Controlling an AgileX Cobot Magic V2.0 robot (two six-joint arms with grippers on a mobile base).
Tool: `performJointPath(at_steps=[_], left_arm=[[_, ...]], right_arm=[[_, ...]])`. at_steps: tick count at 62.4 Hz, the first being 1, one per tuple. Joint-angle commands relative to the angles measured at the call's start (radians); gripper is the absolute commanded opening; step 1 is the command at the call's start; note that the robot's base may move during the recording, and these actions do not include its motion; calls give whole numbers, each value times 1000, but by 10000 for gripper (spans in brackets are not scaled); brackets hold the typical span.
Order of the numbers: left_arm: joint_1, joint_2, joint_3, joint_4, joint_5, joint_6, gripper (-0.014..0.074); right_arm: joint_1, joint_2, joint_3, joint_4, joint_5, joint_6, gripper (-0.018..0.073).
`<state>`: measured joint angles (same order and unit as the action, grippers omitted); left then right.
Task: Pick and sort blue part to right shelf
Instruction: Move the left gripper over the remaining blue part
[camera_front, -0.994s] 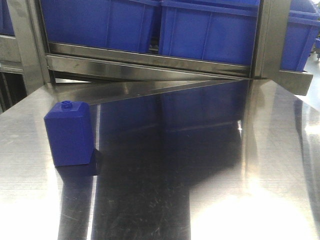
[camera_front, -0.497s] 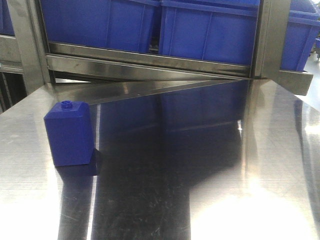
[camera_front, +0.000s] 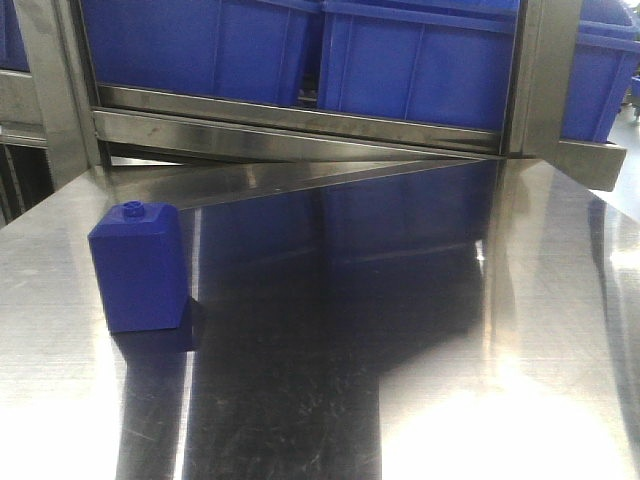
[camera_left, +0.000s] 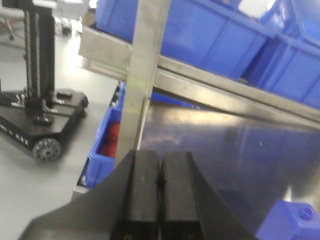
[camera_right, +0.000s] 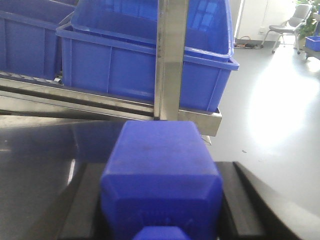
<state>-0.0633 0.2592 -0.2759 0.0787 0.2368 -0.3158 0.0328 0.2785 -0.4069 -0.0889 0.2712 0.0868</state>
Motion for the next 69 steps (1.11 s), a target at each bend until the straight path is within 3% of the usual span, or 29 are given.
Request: performJointPath(at_steps=[1, 5, 14, 18, 26, 36, 46, 60, 69], left_arm=[[-56, 80, -73, 29, -71, -14, 190], [-118, 132, -108, 64, -71, -14, 293], [-238, 269, -189, 119, -68, -14, 635], [-276, 340, -230, 138, -40, -14, 717], [-313, 499, -339, 150, 54, -29, 690], [-356, 717, -525, 182, 235, -191, 690], [-409, 941, -741, 159, 450, -283, 690], [-444, 1202, -1029, 17, 753, -320, 690], [-445, 1309, -1152, -17, 874, -320, 690]], right_arm=[[-4, 8, -29, -13, -86, -7, 385], [-4, 8, -29, -13, -86, -7, 385], [-4, 8, -29, -13, -86, -7, 385], [-4, 8, -29, -13, -86, -7, 385], [-4, 8, -29, -13, -86, -7, 385], [-4, 8, -29, -13, -86, -7, 385], [-4, 8, -29, -13, -86, -7, 385], [-4, 8, -29, -13, -86, -7, 385], [-4, 8, -29, -13, -86, -7, 385]])
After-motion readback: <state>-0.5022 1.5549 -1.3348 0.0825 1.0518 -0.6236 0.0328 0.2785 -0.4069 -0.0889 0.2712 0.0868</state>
